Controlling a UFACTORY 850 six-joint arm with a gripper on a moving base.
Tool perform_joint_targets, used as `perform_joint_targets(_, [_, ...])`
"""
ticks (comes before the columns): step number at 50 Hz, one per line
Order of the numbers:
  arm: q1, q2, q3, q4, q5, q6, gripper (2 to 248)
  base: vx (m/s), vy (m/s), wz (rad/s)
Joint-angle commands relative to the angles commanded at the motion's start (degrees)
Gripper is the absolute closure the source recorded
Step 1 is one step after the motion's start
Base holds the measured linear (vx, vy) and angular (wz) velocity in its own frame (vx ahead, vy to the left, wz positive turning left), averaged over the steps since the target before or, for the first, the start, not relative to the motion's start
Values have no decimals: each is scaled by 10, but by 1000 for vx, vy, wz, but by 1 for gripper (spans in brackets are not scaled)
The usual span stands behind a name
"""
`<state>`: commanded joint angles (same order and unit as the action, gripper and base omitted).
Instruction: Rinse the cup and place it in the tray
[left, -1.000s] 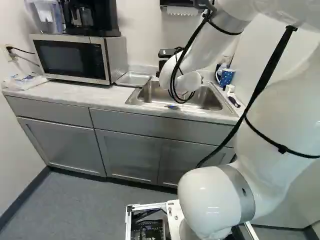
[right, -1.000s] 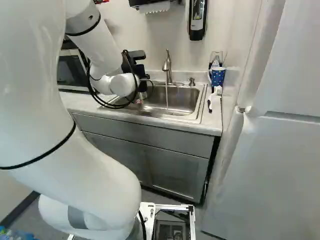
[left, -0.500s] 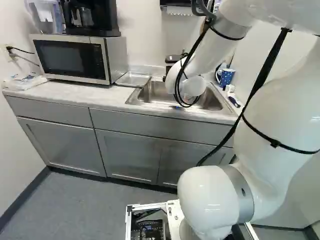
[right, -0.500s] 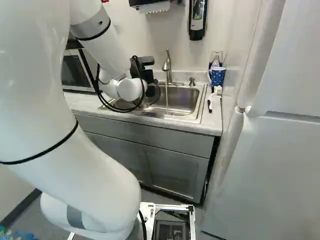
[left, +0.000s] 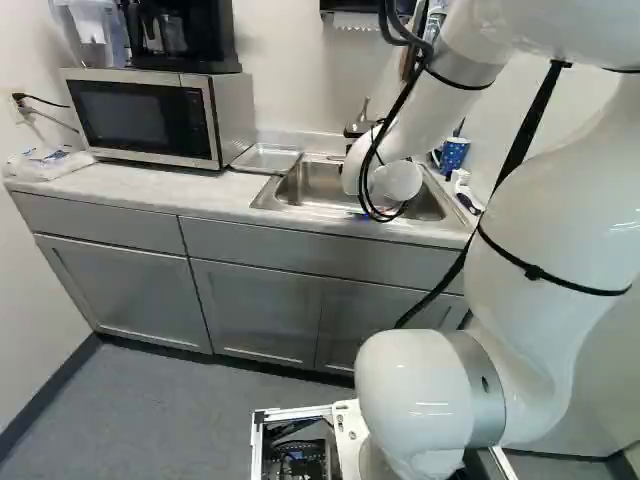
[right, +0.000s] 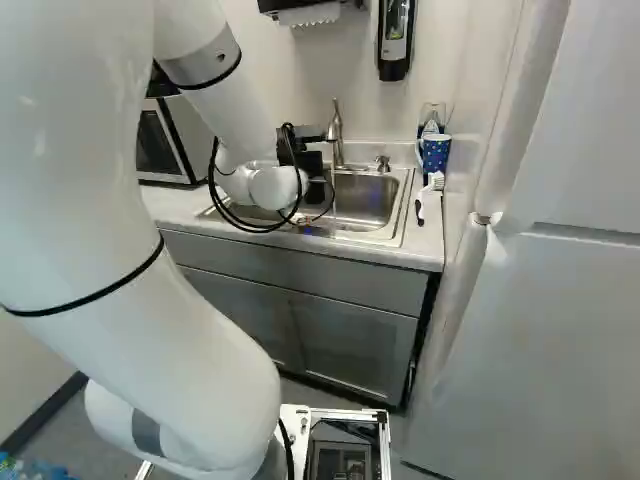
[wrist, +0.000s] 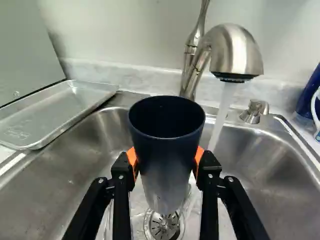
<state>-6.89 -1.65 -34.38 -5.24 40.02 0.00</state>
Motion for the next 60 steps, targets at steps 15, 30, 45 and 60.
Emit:
perform_joint_targets(15, [-28, -2, 1, 0, 0, 0, 126, 0, 0, 0])
perform_joint_targets(30, [-46, -4, -1, 0, 0, 0, 126, 0, 0, 0])
perform_joint_targets(45, [-46, -4, -1, 0, 0, 0, 126, 0, 0, 0])
perform_joint_targets(60, [-46, -4, -1, 0, 0, 0, 126, 0, 0, 0])
